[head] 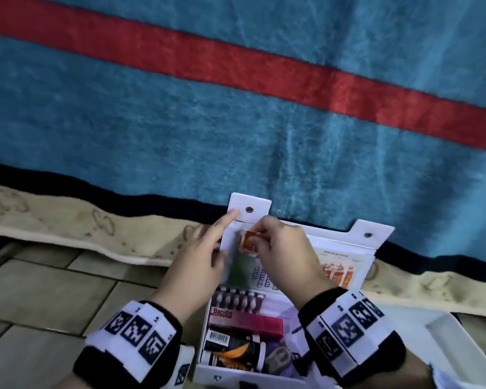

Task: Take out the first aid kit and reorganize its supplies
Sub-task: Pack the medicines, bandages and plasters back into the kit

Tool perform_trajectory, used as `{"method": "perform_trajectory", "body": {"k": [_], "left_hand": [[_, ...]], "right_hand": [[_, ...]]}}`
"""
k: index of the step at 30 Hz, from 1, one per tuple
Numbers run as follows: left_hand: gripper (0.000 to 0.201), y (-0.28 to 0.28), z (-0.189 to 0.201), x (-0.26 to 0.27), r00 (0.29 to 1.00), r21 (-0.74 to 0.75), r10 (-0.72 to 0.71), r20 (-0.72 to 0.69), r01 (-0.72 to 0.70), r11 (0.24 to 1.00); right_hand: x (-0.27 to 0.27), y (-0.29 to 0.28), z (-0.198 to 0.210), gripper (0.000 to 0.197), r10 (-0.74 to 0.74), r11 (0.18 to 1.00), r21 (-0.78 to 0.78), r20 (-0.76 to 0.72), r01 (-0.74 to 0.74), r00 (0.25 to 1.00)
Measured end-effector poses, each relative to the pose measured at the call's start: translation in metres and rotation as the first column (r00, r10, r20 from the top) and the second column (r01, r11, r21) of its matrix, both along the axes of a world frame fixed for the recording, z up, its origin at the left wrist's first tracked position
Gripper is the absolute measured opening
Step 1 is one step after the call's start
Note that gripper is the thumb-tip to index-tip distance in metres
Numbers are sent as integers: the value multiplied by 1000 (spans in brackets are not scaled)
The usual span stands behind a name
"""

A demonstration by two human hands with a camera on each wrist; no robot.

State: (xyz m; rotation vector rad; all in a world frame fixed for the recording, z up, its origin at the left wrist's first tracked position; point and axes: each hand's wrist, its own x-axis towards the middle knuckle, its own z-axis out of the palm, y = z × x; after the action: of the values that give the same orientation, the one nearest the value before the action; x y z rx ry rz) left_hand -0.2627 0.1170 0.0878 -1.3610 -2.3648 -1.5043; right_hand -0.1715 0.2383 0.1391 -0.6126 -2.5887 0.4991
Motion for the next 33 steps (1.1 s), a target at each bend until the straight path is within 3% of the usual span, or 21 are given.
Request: {"method": "perform_trajectory", "body": {"k": [5,7,9,11,15,18,21,25,28,30,33], "left_hand": [[84,2,-3,-1,999,-16,14,-33,-14,1000],[87,2,-2,0,997,-47,59,-54,-62,997],[89,3,-1,-1,996,-59,74,-43,-77,995],[87,3,0,-2,997,-61,73,-33,-75,995],[87,3,0,-3,998,-57,63,-25,-65,996],[89,2,-2,-4,997,-62,69,-36,-71,996],[87,1,-4,-4,997,-52,68,-37,-70,996],[82,2,-4,-4,998,-24,56,-28,-56,998],[78,2,-2,-3,998,-24,58,-34,-59,998],[79,2,-3,-3,997,-31,67,-48,-69,997],[81,2,-5,-4,997,-27,70,-42,-71,997]], "right_hand": [[5,-5,0,4,2,996,90,101,-11,995],[8,-11,8,14,20,995,96,119,-32,993],[7,-19,12,21,17,973,223,179,-58,984],[5,-23,14,15,5,936,346,172,-65,985],[2,-27,17,23,-3,924,366,291,-108,957],[1,-37,21,16,-73,901,431,277,-56,958],[-2,-37,15,25,-80,897,442,195,-14,978],[-1,-42,18,22,-37,916,389,321,-96,946],[0,-43,14,22,-83,903,427,280,-46,956],[0,-43,10,27,-119,903,428,155,42,981],[-1,-41,4,35,-87,881,473,113,23,990]]}}
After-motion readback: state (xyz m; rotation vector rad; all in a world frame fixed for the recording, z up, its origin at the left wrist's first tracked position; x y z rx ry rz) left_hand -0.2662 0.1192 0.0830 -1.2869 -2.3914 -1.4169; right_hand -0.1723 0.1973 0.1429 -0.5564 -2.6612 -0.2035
